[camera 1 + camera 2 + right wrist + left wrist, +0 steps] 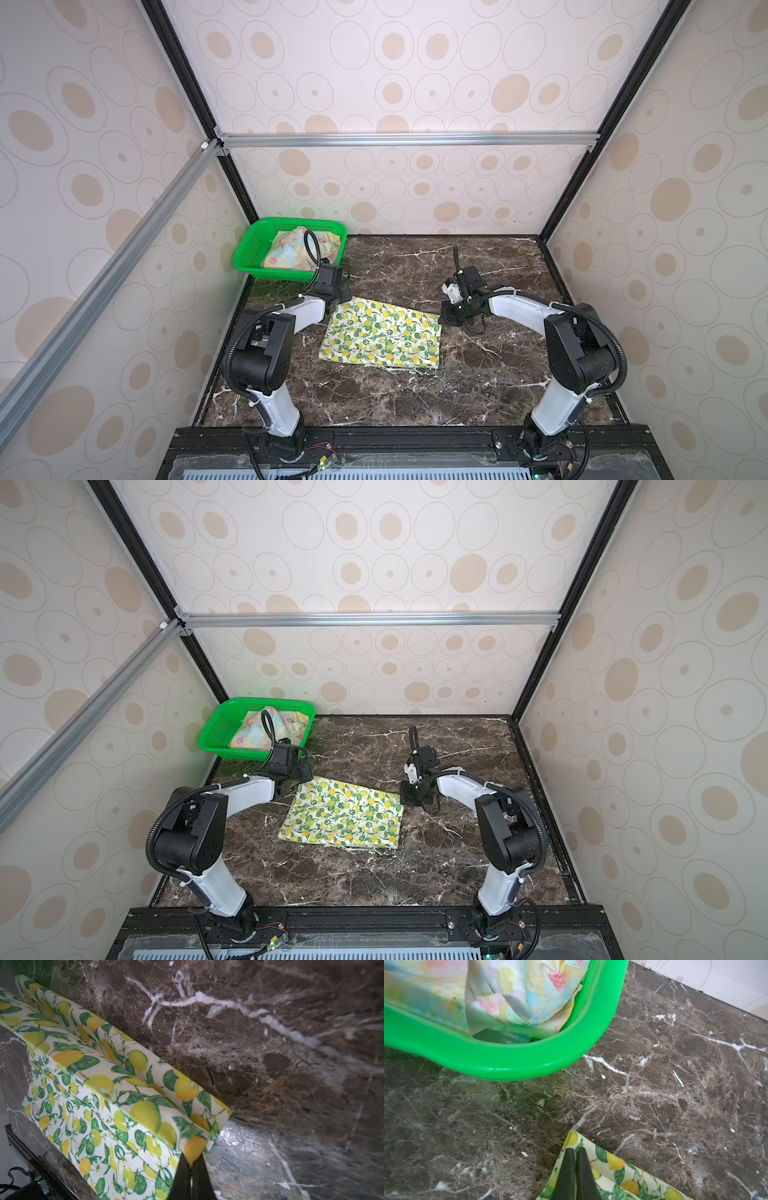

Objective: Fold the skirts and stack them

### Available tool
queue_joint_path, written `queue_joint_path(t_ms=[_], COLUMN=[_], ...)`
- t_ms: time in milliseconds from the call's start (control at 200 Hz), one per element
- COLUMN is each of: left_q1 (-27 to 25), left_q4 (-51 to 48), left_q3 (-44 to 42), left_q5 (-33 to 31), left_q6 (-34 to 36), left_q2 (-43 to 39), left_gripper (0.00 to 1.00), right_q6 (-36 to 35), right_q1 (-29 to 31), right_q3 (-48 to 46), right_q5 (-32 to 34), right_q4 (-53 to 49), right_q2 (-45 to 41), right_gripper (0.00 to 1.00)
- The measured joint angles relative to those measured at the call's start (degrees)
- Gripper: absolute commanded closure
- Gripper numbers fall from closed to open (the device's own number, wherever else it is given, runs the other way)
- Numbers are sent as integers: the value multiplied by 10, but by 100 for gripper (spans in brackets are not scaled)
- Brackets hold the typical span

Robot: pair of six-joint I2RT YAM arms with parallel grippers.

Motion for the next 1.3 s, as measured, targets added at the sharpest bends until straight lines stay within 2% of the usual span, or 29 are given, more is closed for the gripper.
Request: queue_joint_path(t_ms=[30, 75, 95, 140, 270, 505, 700, 875, 1100, 1300], left_q1=[0, 0, 0, 0, 4, 6, 5, -21, -82, -95], left_q4=[0, 0, 0, -1, -1, -13, -17, -52, -85, -96], left_q3=[0, 0, 0, 0, 0, -7, -73, -151, -237, -270], left_q5=[0, 0, 0, -2, -11, -20, 1, 20, 37, 43], left_q6=[0, 0, 0, 0, 0, -2, -16, -26, -52, -72], left_q2=[3, 8, 9, 13, 14, -43, -155, -219, -247, -253], left_gripper=[100, 87, 80, 60, 51, 51, 55, 55, 56, 57], right_q6=[0, 0, 0, -3, -7, -12, -6, 21, 52, 71], right_q1=[0, 0, 0, 0, 0, 9, 91, 146, 150, 150], right_q3=[2, 3, 3, 3, 4, 3, 0, -41, -86, -114], right_q5=[2, 3, 3, 6, 17, 51, 54, 29, 7, 0], right_q4=[0, 0, 0, -1, -13, -49, -52, -42, -24, -8], right_q2=[2, 5, 6, 7, 8, -40, -102, -102, -94, -81], right_gripper=[93, 89, 87, 75, 63, 61, 87, 97, 100, 100])
